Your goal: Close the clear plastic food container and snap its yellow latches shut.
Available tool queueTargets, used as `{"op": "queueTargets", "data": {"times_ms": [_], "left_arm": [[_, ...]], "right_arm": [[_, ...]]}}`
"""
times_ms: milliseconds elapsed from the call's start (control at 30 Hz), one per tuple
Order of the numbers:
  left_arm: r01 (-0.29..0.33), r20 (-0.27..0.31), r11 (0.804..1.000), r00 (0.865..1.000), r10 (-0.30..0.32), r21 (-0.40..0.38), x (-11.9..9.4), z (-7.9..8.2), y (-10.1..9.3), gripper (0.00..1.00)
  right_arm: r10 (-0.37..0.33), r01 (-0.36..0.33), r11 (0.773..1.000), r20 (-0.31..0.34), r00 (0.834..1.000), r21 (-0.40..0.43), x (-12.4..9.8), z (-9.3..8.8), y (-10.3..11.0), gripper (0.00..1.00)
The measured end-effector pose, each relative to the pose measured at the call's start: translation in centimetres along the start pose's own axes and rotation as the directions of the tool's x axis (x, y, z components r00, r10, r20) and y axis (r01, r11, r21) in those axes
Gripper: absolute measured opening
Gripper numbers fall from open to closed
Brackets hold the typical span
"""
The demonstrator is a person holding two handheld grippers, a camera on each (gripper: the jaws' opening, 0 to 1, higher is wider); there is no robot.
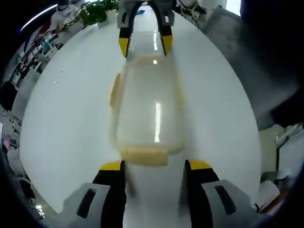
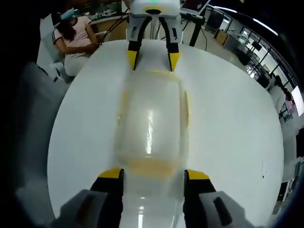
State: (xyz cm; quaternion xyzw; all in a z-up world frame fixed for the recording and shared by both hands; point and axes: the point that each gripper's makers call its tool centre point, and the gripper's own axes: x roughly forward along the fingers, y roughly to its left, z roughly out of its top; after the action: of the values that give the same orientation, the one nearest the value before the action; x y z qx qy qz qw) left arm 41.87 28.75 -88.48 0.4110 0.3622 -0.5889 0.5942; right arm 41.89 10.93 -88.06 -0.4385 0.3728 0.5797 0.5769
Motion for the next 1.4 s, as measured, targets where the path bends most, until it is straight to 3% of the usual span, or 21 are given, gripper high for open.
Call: {"op": "queueTargets", "data": {"times_ms": [200,333,467,567,1067,1400], "left_arm": [[0.001,-0.043,1.000,0.999,-0.001,0.003,0.1,-0.1,1.1,0.52],[0.019,-0.032,1.000,0.999,-0.019,0.010,0.4,0.5,1.3,0.50],[0.039,-0.027,0.999,0.999,-0.039,-0.027,0.7,1.0,1.3,0.41],[0.042,-0.033,0.999,0.999,-0.043,-0.017,0.7,1.0,1.6,0.37],[0.040,-0.063,0.999,0.997,-0.041,-0.028,0.8,0.7,1.7,0.38],[0.031,-0.030,0.998,0.999,-0.032,-0.045,0.7,0.7,2.0,0.35]], "right_arm": [[0.030,-0.030,0.999,-0.030,0.999,0.024,0.7,-0.4,-0.3,0.45],[0.055,-0.054,0.998,-0.036,0.998,0.018,1.0,-0.1,-0.1,0.43],[0.080,-0.078,0.996,-0.034,0.996,0.043,1.1,0.2,-0.2,0.40],[0.078,-0.076,0.995,-0.036,0.996,0.057,0.9,0.2,-0.6,0.38],[0.085,-0.081,0.996,-0.086,0.993,0.042,1.2,0.1,-0.6,0.38],[0.088,-0.085,0.995,-0.072,0.993,0.045,1.1,0.1,-0.8,0.36]]}}
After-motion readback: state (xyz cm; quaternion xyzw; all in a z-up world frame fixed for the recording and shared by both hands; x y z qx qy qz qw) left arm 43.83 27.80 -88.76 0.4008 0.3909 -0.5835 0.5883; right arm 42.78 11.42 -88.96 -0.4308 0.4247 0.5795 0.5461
